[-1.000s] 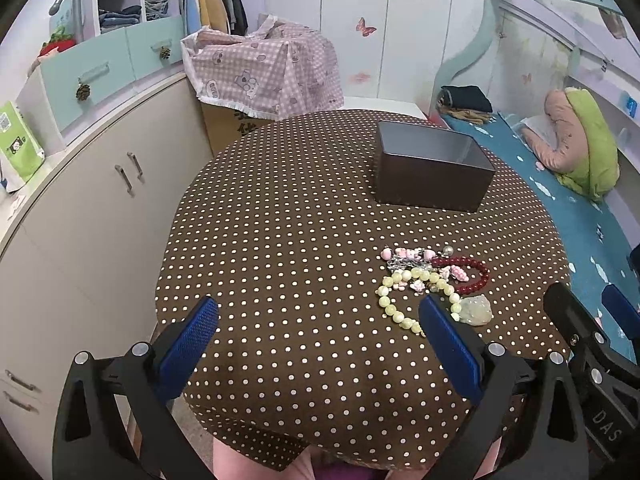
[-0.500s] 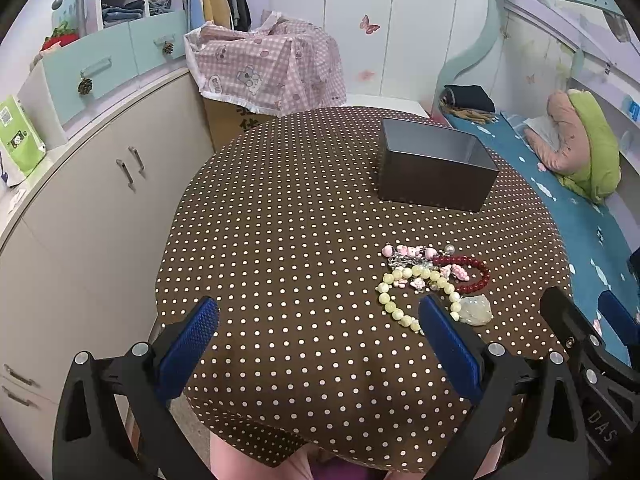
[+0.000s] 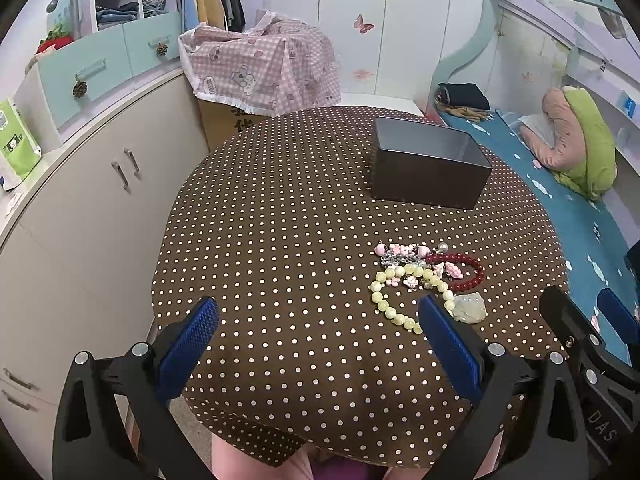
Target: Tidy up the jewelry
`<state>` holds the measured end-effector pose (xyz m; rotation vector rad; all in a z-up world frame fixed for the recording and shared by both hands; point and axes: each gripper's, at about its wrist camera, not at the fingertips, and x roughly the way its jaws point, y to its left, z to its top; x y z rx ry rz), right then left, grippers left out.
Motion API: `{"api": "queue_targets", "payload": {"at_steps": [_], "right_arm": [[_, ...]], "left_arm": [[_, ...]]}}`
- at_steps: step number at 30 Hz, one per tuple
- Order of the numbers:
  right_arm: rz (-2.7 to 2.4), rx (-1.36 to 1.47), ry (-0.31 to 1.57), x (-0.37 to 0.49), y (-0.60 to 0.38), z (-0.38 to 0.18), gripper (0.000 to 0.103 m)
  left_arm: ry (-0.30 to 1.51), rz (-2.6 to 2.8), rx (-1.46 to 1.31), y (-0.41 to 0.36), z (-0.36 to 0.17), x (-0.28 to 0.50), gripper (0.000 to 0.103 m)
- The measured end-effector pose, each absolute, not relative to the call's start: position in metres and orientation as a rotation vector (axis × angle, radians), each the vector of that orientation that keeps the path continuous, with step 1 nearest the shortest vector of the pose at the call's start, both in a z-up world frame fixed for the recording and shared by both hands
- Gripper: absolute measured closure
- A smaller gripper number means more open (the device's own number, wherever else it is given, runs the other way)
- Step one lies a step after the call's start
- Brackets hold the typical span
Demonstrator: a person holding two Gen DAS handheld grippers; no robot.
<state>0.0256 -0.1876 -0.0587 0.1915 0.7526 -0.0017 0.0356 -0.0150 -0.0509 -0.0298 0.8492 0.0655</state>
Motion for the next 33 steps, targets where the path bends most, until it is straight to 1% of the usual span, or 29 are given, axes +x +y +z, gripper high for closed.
{"api": "queue_targets", "payload": {"at_steps": [26,33], "right_arm": [[0.005,0.223,0.732,0.026,-0.195,-0.057,0.007],[-0.010,0.223,0.686,0.032,-0.196,-0.058,0.007]], "left_arm": [[0.824,0.002,-0.060,-0.010,-0.049,0.033,0.007],[0.848,0.012,-0.054,-0.005,-0.058,0.042,0.007]]}}
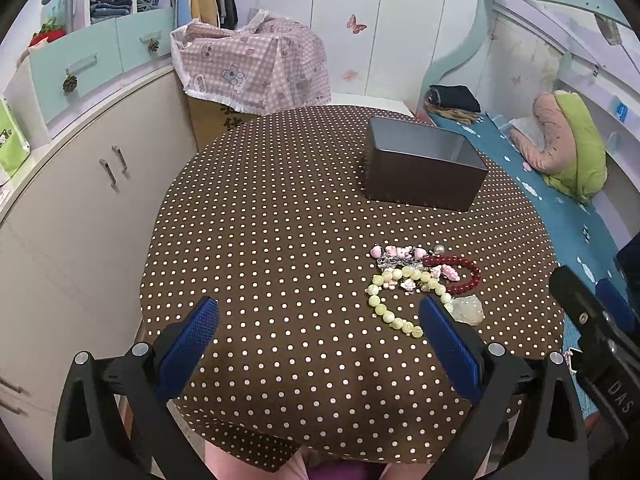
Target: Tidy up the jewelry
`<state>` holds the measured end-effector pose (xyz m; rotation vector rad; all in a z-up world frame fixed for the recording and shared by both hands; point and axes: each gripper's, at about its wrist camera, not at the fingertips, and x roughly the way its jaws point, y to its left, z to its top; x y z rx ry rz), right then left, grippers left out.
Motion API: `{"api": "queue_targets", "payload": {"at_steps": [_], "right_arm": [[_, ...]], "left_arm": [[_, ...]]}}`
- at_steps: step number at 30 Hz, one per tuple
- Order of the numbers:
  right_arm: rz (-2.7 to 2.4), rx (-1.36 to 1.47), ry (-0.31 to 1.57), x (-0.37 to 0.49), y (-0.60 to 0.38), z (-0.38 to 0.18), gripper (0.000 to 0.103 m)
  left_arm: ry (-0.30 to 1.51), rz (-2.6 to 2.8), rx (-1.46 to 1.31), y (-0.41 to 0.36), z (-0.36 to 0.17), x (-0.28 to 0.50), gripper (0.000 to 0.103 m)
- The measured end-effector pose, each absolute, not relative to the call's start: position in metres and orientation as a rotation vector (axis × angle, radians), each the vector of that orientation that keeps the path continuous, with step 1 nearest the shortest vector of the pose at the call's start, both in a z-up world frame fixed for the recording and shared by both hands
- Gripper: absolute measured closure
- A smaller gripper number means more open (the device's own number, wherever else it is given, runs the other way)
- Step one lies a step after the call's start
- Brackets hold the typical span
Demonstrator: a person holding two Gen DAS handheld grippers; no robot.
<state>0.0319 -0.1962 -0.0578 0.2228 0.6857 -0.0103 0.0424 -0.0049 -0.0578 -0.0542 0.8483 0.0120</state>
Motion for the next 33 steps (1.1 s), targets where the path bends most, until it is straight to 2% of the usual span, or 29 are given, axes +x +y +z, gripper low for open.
{"api": "queue_targets", "payload": {"at_steps": [11,21,30,32,33], "right_arm": [[-0.119,0.101,0.664,0.048,-0.190,-0.077,0.007],[-0.065,0.071,0.763,0.061,-0.181,-0.105,0.007],[-0.102,0.093,0.835,0.074,-0.197,-0.126,0.007],[-0.101,0.091,0.841,0.076,-0.197,-0.128,0.007],[-0.101,0.090,0.845,0.078,-0.198,-0.128,0.007]], "left_arm": [[0.879,-0.022,-0.009,0.000,-0.079,0.057,0.007],[0.883,-0.101,0.015,-0.011,-0.096,0.078,0.008],[1.002,-0.129,0.007,-0.018,-0.125,0.098,0.008],[0.991,-0.106,0.023,-0.021,-0.126,0.100,0.014],[0.981,-0.089,0.042,-0.023,-0.125,0.099,0.027]]}}
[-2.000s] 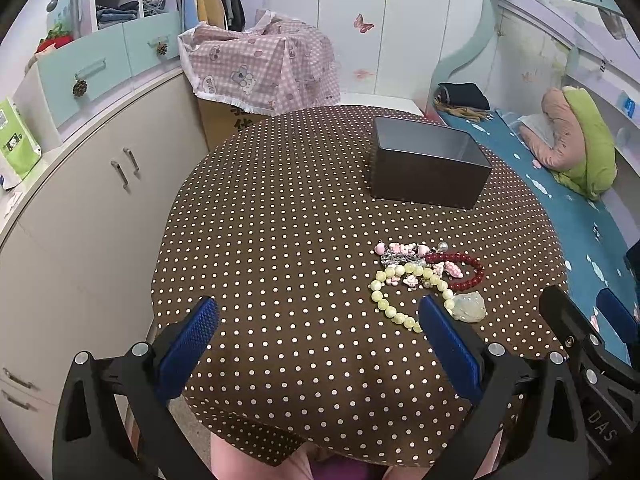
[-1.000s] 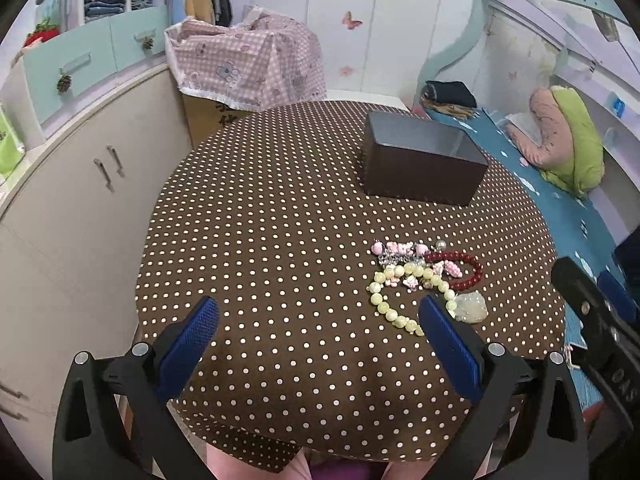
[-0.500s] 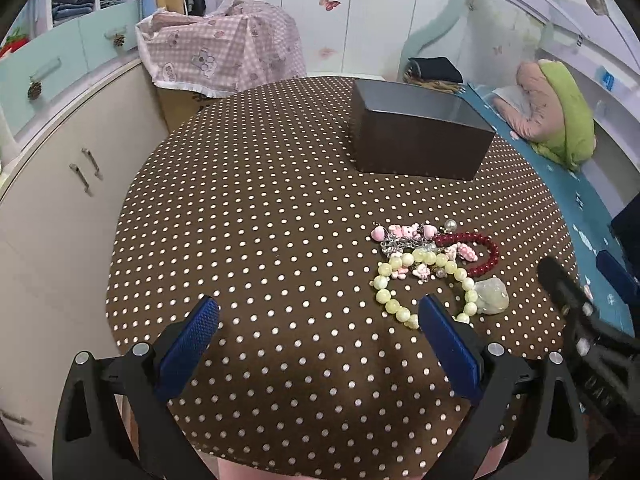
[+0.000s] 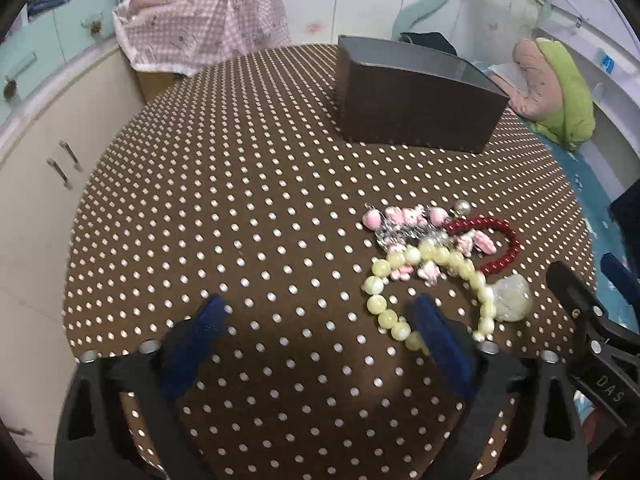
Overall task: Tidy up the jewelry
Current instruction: 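Lower the left tool onto the cream bead bracelet and close it, then lower the right tool onto the red bead bracelet and close it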
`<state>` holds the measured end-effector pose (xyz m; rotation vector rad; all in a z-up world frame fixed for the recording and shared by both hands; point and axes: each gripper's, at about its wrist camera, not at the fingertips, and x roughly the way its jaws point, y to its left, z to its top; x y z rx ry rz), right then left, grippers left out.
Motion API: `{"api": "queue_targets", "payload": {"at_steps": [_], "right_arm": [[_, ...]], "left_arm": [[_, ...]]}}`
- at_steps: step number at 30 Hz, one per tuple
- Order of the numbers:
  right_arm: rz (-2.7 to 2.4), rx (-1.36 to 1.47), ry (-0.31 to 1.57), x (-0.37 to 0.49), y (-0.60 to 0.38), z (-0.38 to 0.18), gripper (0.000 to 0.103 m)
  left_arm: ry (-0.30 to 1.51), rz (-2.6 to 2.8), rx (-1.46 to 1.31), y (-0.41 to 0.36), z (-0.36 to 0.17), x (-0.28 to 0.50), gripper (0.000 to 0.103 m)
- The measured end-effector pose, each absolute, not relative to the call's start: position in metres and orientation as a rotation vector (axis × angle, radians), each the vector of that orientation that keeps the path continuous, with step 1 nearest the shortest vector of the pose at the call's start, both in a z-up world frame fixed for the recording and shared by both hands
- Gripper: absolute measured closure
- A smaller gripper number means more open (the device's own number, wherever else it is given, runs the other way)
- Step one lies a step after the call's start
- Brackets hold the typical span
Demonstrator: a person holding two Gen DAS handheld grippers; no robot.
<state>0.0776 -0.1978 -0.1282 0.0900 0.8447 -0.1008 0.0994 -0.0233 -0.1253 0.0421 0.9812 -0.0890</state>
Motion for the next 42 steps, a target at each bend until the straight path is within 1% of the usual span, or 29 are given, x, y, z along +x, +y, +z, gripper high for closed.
{"api": "queue_targets", "payload": {"at_steps": [1,2,3,4,5,9,17,20,23,24,25,26,27,28,29,30,32,34,42], "right_arm": [[-0.101,0.088,0.852,0.080,-0.198,-0.129,0.007],[-0.102,0.083,0.859,0.082,-0.198,-0.129,0.007],[-0.105,0.074,0.866,0.084,-0.198,-0.130,0.007],[-0.101,0.068,0.868,0.086,-0.198,-0.129,0.007],[-0.094,0.067,0.869,0.089,-0.197,-0.129,0.007],[-0.023,0.103,0.884,0.100,-0.196,-0.127,0.007],[0.043,0.100,0.907,0.124,-0.187,-0.130,0.007],[0.044,0.098,0.972,0.136,-0.185,-0.146,0.007],[0.024,0.047,0.942,0.134,-0.180,-0.150,0.008],[0.026,0.050,0.939,0.133,-0.180,-0.148,0.010],[0.037,0.045,0.934,0.133,-0.180,-0.147,0.014],[0.058,0.039,0.922,0.132,-0.178,-0.144,0.030],[0.075,0.038,0.911,0.130,-0.177,-0.140,0.042],[0.085,0.042,0.907,0.128,-0.176,-0.138,0.066],[0.102,0.052,0.909,0.128,-0.174,-0.136,0.076],[0.109,0.050,0.910,0.127,-0.173,-0.134,0.078],[0.120,0.061,0.917,0.127,-0.172,-0.131,0.089],[0.113,0.100,0.930,0.126,-0.175,-0.129,0.094],[0.118,0.117,0.909,0.128,-0.178,-0.124,0.094]], "left_arm": [[0.970,-0.080,0.056,-0.025,-0.124,0.100,0.041],[0.966,-0.083,0.053,-0.025,-0.123,0.100,0.048],[0.966,-0.075,0.056,-0.024,-0.121,0.101,0.066],[0.969,-0.072,0.054,-0.024,-0.120,0.101,0.090],[0.978,-0.066,0.045,-0.022,-0.119,0.102,0.095],[1.011,-0.154,-0.029,-0.015,-0.114,0.108,0.095],[0.987,-0.241,-0.103,-0.002,-0.088,0.115,0.095],[0.982,-0.279,-0.130,0.002,-0.077,0.122,0.095],[0.969,-0.291,-0.133,0.004,-0.069,0.119,0.095],[0.967,-0.295,-0.135,0.004,-0.068,0.121,0.095],[0.966,-0.299,-0.138,0.003,-0.068,0.121,0.095],[0.968,-0.302,-0.142,0.004,-0.067,0.123,0.095],[0.969,-0.304,-0.142,0.004,-0.068,0.122,0.095],[0.968,-0.308,-0.141,0.003,-0.067,0.122,0.095],[0.967,-0.315,-0.143,0.003,-0.067,0.123,0.095],[0.968,-0.324,-0.149,0.003,-0.066,0.123,0.095],[0.965,-0.335,-0.153,0.003,-0.065,0.122,0.095],[0.960,-0.334,-0.155,0.003,-0.062,0.121,0.095],[0.941,-0.345,-0.162,0.005,-0.054,0.117,0.095]]}}
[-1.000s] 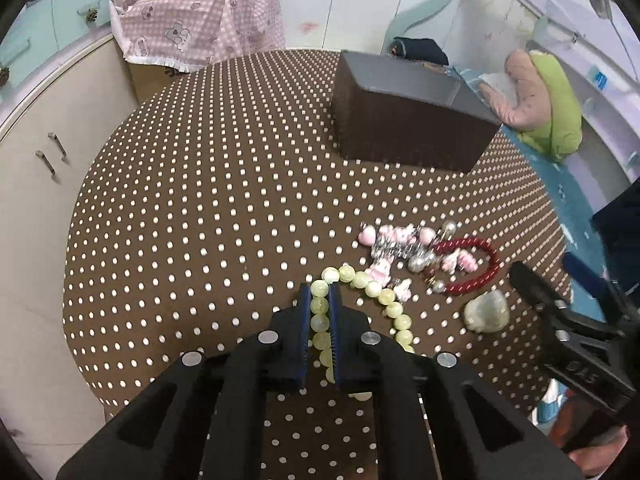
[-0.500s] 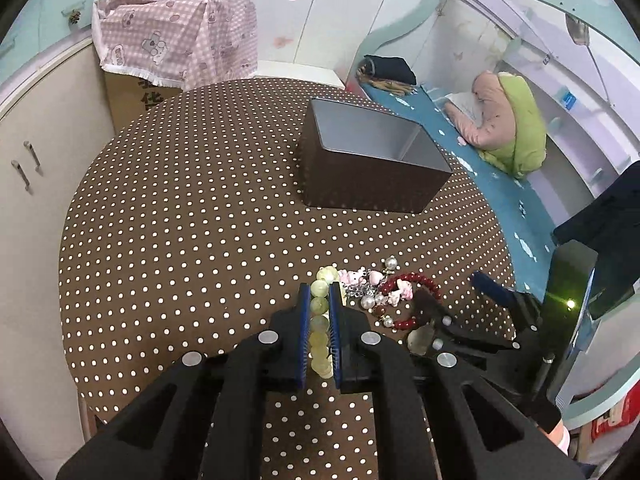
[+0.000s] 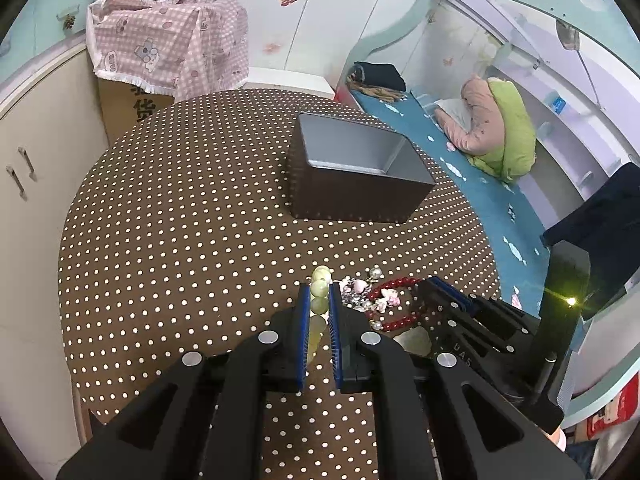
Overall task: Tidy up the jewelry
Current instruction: 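Lower the right tool onto the red bead bracelet and close it, then carry both bracelets into the metal tin and open both tools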
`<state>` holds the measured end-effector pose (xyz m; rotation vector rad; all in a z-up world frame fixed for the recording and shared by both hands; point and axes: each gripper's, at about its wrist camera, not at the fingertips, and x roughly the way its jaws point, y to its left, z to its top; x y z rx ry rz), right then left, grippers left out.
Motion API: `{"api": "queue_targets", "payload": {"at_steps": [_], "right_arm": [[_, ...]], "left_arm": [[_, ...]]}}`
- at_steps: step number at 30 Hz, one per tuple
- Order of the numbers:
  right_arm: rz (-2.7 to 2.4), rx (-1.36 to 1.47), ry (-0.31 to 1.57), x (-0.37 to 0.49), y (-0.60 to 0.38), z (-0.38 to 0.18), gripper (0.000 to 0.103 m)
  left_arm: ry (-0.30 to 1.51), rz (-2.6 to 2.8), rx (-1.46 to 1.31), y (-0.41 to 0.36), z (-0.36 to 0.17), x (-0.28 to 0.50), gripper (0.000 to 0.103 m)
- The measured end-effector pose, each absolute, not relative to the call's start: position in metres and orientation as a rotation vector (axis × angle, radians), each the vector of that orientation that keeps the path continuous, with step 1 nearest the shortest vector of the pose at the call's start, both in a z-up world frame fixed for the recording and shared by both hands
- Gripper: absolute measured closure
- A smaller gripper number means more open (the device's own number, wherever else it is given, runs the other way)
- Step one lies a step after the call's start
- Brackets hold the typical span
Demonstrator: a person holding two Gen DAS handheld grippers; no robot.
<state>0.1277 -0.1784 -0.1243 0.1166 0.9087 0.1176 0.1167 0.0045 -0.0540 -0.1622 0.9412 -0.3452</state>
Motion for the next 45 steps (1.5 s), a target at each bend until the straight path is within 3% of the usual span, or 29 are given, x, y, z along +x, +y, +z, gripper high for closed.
{"api": "queue_targets", "payload": {"at_steps": [19,34,45], "right_arm": [[0.117,0.105,0.718,0.135,-0.189,-0.030,0.094],[0.128,0.043,0.605,0.185,-0.199,0.049,0.094],[0.185,0.053,0.652,0.246,-0.190,0.054,0.094]], "left_arm": [[0.881,-0.371,-0.193,0.011,-0.021,0.133,0.095],[0.770,-0.421,-0.158,0.000,0.046,0.178,0.095],[0.834,-0.376,-0.136,-0.028,0.047,0.243,0.095]]}}
